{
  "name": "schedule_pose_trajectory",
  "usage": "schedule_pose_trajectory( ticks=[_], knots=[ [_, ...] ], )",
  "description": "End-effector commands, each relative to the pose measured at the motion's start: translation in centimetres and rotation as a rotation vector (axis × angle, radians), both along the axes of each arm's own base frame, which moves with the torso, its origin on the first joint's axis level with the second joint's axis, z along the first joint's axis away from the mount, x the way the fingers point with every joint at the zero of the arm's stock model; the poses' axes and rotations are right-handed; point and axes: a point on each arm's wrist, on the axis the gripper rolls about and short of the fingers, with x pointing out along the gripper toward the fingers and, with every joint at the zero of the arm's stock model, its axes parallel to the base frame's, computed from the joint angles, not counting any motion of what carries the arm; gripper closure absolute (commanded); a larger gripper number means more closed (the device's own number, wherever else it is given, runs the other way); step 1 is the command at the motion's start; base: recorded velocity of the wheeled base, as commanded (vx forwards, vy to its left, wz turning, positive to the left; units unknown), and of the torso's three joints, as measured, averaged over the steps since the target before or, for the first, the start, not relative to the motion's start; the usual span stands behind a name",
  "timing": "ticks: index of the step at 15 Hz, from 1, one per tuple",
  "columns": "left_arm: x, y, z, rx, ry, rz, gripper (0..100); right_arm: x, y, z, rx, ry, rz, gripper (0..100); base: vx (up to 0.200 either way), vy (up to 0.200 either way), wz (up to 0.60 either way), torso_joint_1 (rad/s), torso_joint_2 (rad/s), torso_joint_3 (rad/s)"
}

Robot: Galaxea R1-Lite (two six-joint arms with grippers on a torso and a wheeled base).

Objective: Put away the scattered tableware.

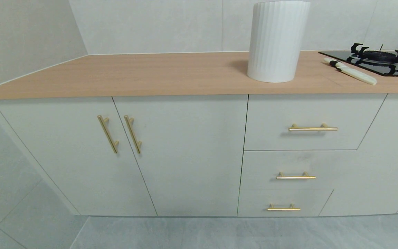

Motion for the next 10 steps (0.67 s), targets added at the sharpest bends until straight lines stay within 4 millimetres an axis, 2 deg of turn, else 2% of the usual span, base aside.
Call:
schedule_pose_trajectory(
  ticks=[1, 2, 3, 4, 6, 8, 10],
  knots=[
    [0.0, 0.0, 0.0, 0.0, 0.0, 0.0, 0, -0.9, 0.1, -0.8, 0.029, -0.099, -0.006, 0, 0.0, 0.0, 0.0, 0.0, 0.0, 0.0],
    [0.0, 0.0, 0.0, 0.0, 0.0, 0.002, 0, -0.8, 0.2, -0.9, 0.041, -0.099, 0.054, 0, 0.0, 0.0, 0.0, 0.0, 0.0, 0.0],
    [0.0, 0.0, 0.0, 0.0, 0.0, 0.0, 0, -0.5, 0.5, -1.4, 0.051, -0.065, 0.239, 0, 0.0, 0.0, 0.0, 0.0, 0.0, 0.0],
    [0.0, 0.0, 0.0, 0.0, 0.0, 0.0, 0, -0.3, 0.7, -2.0, 0.056, -0.001, 0.327, 0, 0.0, 0.0, 0.0, 0.0, 0.0, 0.0],
    [0.0, 0.0, 0.0, 0.0, 0.0, 0.0, 0, -0.3, 0.9, -2.3, 0.058, 0.038, 0.412, 0, 0.0, 0.0, 0.0, 0.0, 0.0, 0.0],
    [0.0, 0.0, 0.0, 0.0, 0.0, 0.0, 0, -0.2, 1.3, -2.7, 0.055, 0.083, 0.595, 0, 0.0, 0.0, 0.0, 0.0, 0.0, 0.0],
    [0.0, 0.0, 0.0, 0.0, 0.0, 0.0, 0, -0.2, 1.4, -2.8, 0.032, 0.097, 0.626, 0, 0.0, 0.0, 0.0, 0.0, 0.0, 0.0]
  ],
)
